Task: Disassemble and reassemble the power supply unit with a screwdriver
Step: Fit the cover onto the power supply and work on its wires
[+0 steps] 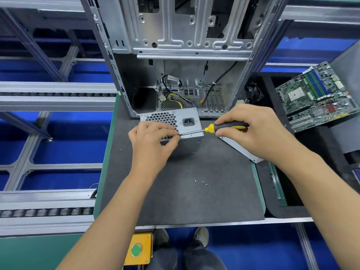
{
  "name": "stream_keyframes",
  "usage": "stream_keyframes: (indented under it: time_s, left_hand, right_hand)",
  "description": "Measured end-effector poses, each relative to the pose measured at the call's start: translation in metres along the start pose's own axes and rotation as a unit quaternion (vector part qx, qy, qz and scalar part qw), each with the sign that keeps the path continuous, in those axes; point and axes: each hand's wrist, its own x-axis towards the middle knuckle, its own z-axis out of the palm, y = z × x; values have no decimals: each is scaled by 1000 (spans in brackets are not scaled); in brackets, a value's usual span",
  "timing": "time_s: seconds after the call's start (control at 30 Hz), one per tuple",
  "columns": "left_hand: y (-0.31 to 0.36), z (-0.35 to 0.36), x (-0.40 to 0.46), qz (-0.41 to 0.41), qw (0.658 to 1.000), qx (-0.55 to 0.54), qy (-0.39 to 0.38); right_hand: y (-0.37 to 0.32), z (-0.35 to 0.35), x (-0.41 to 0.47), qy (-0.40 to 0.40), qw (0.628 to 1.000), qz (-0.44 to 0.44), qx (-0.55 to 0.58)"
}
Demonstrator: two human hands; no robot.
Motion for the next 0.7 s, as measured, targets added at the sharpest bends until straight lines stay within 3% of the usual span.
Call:
stream_keyframes:
  time_s: [0.37,0.53,0.7]
  left_hand:
    - [-2,0,0,8,1000,7,0]
    - [-4,2,0,16,1000,10,-1]
    - [-7,4,0,18,1000,8,8]
  right_hand:
    - [-30,-15,30,-75,994,-25,-74]
    - [-65,-16,52,-171,964,-67,-190]
    - [-89,-21,77,-225,948,-58,-218]
